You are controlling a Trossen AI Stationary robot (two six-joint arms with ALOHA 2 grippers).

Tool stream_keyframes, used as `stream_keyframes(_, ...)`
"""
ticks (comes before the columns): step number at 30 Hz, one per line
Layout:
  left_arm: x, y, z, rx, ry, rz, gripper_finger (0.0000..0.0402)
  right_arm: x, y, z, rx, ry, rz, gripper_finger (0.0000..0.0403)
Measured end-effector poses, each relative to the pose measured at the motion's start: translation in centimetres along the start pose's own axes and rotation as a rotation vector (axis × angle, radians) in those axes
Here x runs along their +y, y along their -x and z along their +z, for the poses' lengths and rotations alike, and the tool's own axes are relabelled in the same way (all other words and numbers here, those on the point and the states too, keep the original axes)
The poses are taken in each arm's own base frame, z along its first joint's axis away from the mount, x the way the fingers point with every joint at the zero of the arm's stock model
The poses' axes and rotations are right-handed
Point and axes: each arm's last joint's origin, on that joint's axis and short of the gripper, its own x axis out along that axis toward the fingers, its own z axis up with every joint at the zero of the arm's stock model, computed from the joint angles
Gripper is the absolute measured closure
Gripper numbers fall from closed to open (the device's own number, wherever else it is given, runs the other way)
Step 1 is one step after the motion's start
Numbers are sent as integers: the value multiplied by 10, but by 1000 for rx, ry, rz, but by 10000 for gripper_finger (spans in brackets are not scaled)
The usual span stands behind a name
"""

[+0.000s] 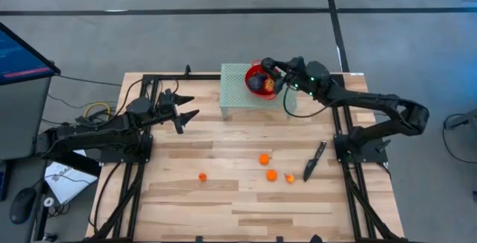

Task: Pick & Place Fruit
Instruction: Put the black plum into the red strainer bowl on the shelf, then put the right orange pear into the red strainer bowl on the shelf

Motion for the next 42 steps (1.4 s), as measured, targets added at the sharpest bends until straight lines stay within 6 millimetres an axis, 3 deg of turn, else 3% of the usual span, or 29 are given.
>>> stream_keyframes(16, 0, 0, 1, -14, 4, -2, 101, -6, -10, -18, 173, -42, -44, 175)
stream_keyframes(28, 0, 0, 2, -21, 5, -3, 101, -7, -12, -16, 139, -42, -44, 105)
stream_keyframes(37, 0, 0, 2, -21, 3, -3, 101, -3, -8, 9, 58, -20, -26, 67)
stream_keyframes(42, 0, 0, 2, -19, 3, -3, 101, 21, 21, 38, -23, 83, 0, 63)
